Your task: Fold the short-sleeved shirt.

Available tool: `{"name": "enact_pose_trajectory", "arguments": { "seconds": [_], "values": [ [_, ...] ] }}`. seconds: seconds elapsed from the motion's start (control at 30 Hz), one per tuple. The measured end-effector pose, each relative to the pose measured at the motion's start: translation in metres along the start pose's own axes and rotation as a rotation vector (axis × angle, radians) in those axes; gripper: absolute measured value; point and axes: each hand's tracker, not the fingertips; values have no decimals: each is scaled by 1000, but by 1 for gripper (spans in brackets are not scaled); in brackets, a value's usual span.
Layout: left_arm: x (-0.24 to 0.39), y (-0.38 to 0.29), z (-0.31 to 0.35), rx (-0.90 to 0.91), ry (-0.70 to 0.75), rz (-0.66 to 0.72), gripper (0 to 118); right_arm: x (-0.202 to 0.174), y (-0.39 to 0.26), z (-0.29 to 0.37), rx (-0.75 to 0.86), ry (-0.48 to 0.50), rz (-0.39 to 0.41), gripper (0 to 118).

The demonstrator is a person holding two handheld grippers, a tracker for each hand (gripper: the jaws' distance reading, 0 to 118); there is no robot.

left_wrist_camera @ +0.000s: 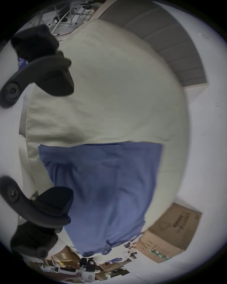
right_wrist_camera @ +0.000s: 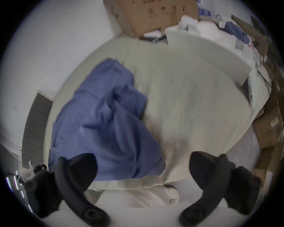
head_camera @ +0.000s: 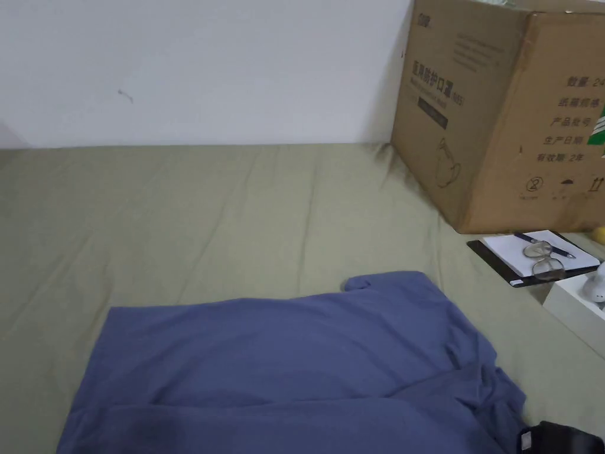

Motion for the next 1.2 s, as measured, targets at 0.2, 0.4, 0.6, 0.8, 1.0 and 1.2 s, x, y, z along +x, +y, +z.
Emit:
{"name": "enact_pose_trajectory", "arguments": {
  "seconds": [0.2,0.4,0.6,0.8,1.0,1.2],
  "values": [
    [32,17,74,254,-241,85,114,-79,-14,93,321,50,170,105],
    [81,11,107,413,-289,-28,0,-164,-47,127,630,199,413,0],
    [67,100,62,348,-229,-102,0,-189,-4,93,570,258,454,0],
    [17,240,-99,-220,-423,26,0,-193,42,50,449,240,448,0],
    [28,263,-192,-254,-234,-21,113,-185,56,6,335,197,418,0],
    [36,258,-247,-330,-147,-54,111,-182,59,-22,260,162,444,0]
  ]
}}
